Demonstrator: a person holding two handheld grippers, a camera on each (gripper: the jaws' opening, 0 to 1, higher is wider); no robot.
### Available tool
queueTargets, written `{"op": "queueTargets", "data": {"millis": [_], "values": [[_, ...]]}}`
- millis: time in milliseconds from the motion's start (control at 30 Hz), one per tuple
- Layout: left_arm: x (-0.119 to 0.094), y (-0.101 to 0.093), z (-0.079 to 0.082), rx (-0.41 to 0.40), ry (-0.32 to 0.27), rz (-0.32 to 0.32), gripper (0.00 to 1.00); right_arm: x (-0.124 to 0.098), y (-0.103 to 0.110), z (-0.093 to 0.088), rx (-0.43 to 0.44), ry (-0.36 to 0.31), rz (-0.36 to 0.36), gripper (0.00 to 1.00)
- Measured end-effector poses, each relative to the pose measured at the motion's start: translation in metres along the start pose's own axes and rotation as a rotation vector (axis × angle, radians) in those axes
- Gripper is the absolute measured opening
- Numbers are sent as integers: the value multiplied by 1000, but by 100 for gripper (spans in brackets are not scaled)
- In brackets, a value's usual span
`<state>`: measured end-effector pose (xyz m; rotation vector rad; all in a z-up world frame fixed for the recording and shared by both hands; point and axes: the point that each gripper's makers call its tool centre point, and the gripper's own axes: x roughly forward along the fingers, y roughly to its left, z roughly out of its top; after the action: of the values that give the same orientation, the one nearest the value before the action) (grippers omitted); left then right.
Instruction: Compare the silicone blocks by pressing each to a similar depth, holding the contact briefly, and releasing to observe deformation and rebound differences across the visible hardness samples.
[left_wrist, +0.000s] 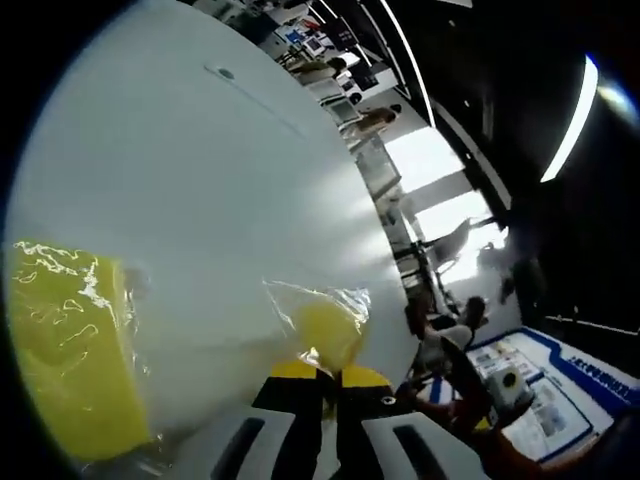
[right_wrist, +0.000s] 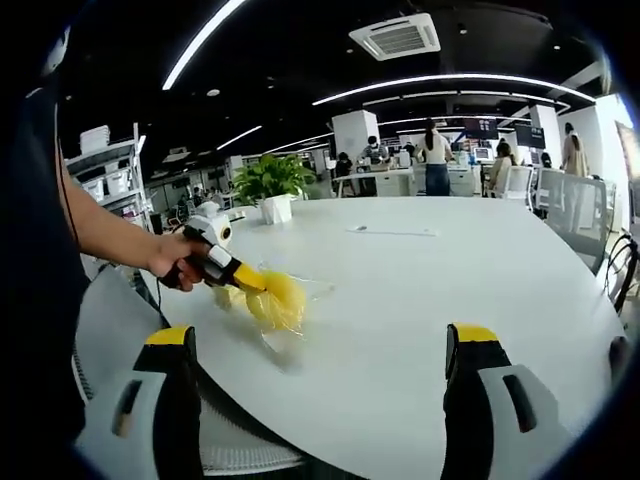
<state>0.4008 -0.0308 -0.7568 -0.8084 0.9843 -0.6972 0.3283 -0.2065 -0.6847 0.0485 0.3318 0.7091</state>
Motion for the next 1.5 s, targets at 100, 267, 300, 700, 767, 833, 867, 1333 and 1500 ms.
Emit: {"op": "queueTargets", "data": {"millis": [100, 267, 300, 700, 767, 833, 867, 1333, 1500], "values": [[3, 6, -2, 0, 11, 29, 1, 1, 0, -7, -48, 41, -8, 97], [7, 14, -3, -35, 20, 60, 1, 4, 4, -14, -42, 51, 0, 97], [7, 14, -2, -26, 17, 60, 1, 5, 5, -16, -46, 60, 1, 97], [10, 27, 0, 92, 60, 149, 4, 4, -1, -22, -62, 77, -4, 97], [10, 28, 0, 115, 70, 150, 4, 3, -1, -22, -65, 79, -5, 97], [10, 29, 0, 133, 78, 153, 4, 3, -1, -21, -62, 75, -6, 97], [11, 29, 0, 139, 81, 155, 4, 3, -1, -21, -60, 75, -7, 97], [6, 40, 2, 197, 47, 242, 19, 2, 1, -20, -47, 74, -5, 97], [-6, 30, 8, 217, -4, 193, 35, 5, -1, -16, -39, 71, -7, 97]]}}
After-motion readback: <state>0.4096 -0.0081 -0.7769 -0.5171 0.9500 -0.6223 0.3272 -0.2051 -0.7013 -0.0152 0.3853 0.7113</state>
